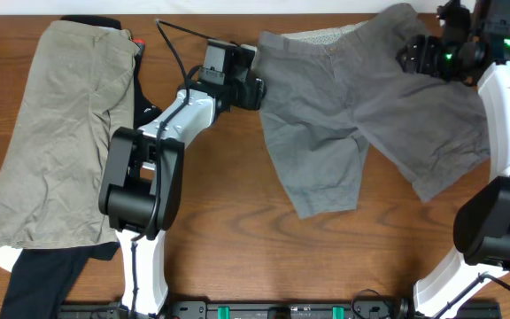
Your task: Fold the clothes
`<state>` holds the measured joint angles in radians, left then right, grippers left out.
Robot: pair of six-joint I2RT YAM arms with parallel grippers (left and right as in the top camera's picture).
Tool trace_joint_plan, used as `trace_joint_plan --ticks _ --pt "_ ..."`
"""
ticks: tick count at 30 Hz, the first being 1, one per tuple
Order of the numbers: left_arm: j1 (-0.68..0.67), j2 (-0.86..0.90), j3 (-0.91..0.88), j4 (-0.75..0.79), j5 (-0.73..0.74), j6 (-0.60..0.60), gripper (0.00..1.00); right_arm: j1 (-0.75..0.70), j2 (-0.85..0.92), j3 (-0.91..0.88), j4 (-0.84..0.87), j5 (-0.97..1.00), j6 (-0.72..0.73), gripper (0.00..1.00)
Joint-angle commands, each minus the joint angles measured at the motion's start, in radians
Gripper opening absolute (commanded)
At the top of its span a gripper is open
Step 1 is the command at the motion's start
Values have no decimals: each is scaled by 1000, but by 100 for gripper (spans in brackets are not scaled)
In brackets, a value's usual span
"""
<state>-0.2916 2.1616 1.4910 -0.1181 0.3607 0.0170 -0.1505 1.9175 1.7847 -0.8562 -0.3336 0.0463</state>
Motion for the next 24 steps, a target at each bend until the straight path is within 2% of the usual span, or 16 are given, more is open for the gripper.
trace_joint_plan --ticks 1,5,11,15,17,18,24 --pt "4 16 28 13 77 -24 64 25 -14 12 -5 -3 -18 81" --pt "-5 16 27 26 191 -103 63 41 -14 12 -12 -3 -18 80" --pt "-48 16 26 11 212 -106 44 45 -14 12 -25 23 -19 79" --pt "-63 16 26 8 212 -109 27 45 -14 12 -42 23 -19 77" --pt "-61 16 26 -1 206 -126 10 45 -14 12 -47 23 -19 77" --pt "-55 16 26 -9 190 -159 6 45 -14 12 -50 23 -19 76" --pt "34 12 26 -125 143 -341 6 55 -14 12 -59 23 -18 73"
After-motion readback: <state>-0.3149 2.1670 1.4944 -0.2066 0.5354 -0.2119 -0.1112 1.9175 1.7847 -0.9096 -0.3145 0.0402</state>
